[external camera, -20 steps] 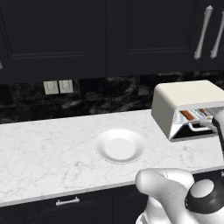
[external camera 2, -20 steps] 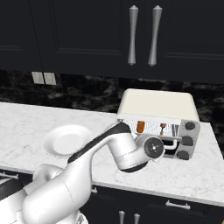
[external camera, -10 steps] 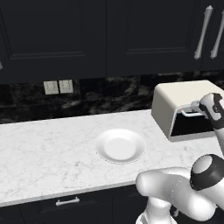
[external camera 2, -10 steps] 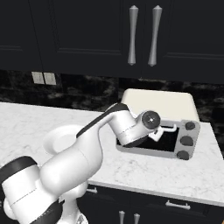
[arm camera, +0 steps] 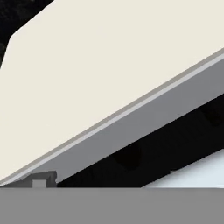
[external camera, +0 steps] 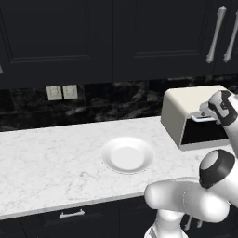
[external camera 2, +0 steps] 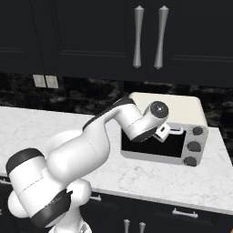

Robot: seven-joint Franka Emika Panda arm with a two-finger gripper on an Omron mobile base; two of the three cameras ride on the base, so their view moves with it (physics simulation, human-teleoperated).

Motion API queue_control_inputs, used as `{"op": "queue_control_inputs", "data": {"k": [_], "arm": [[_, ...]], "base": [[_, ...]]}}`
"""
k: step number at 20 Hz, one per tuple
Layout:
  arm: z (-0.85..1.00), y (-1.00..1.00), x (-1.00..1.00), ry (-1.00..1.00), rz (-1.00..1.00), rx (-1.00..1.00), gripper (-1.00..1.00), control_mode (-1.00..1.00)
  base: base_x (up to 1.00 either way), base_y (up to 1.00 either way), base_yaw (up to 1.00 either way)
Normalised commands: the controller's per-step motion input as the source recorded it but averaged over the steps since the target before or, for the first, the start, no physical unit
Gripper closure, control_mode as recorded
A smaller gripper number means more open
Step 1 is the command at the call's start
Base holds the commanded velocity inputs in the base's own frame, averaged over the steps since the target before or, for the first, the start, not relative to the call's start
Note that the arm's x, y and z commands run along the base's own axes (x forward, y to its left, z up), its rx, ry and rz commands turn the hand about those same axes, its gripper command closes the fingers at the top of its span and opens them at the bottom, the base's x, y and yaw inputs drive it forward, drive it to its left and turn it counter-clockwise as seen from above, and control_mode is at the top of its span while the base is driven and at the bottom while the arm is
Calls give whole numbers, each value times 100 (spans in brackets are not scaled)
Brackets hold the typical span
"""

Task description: Pick up the kebab skewer and baguette bread, and place them inside the toaster oven. Close the toaster oven door and start by setting the timer.

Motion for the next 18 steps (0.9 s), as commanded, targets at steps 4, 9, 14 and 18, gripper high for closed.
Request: {"op": "queue_control_inputs", "data": {"k": [4, 9, 14, 18], "arm": [[-2, 32, 48, 9, 0, 0, -100, -100], [0, 31, 23, 1, 0, 0, -100, -100], [0, 37, 42, 0, 0, 0, -100, -100], [1, 32, 50, 0, 0, 0, -100, -100]], "base": [[0, 0, 0], [0, 0, 0], [0, 0, 0], [0, 0, 0]]}}
